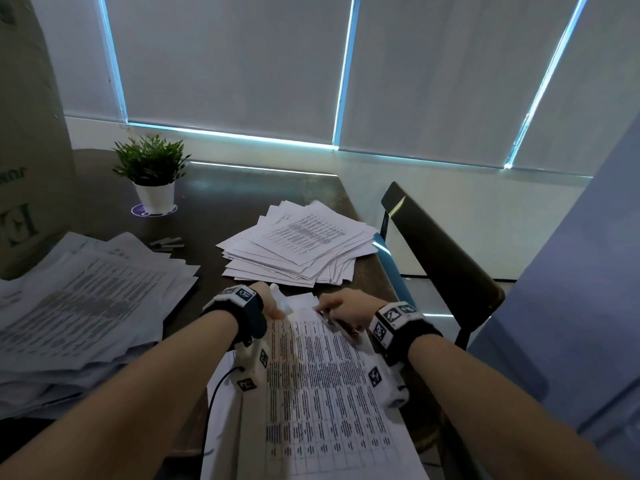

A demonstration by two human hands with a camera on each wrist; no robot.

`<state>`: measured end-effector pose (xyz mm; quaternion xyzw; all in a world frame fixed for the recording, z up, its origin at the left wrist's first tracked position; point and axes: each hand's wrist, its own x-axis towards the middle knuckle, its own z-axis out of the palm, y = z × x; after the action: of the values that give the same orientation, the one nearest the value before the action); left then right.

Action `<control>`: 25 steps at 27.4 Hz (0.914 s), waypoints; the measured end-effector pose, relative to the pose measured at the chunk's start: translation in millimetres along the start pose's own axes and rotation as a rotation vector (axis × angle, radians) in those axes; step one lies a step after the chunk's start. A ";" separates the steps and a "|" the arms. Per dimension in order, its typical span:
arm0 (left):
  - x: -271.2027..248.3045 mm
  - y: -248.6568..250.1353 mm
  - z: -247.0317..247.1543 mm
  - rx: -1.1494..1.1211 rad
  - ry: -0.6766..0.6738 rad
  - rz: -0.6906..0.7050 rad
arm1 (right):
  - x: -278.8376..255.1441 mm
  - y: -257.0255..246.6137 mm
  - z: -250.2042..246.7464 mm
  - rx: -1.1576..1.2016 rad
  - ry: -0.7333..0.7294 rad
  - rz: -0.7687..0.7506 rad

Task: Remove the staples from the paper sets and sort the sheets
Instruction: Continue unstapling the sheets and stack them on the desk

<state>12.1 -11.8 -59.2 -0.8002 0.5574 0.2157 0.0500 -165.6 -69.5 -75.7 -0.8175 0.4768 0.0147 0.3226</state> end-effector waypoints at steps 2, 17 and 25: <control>13.8 -3.5 7.1 -0.002 0.031 -0.004 | -3.9 -3.8 4.7 -0.205 0.001 -0.071; 56.9 7.3 57.5 0.257 0.038 0.053 | 7.2 -20.9 28.0 -0.446 0.123 -0.113; 51.9 5.8 54.2 0.317 0.036 0.116 | 29.4 -20.1 36.1 -0.435 0.169 -0.078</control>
<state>6.0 -41.8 -128.0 -0.7526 0.6304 0.1132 0.1533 -123.5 -65.8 -103.7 -0.8839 0.4559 0.0362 0.0979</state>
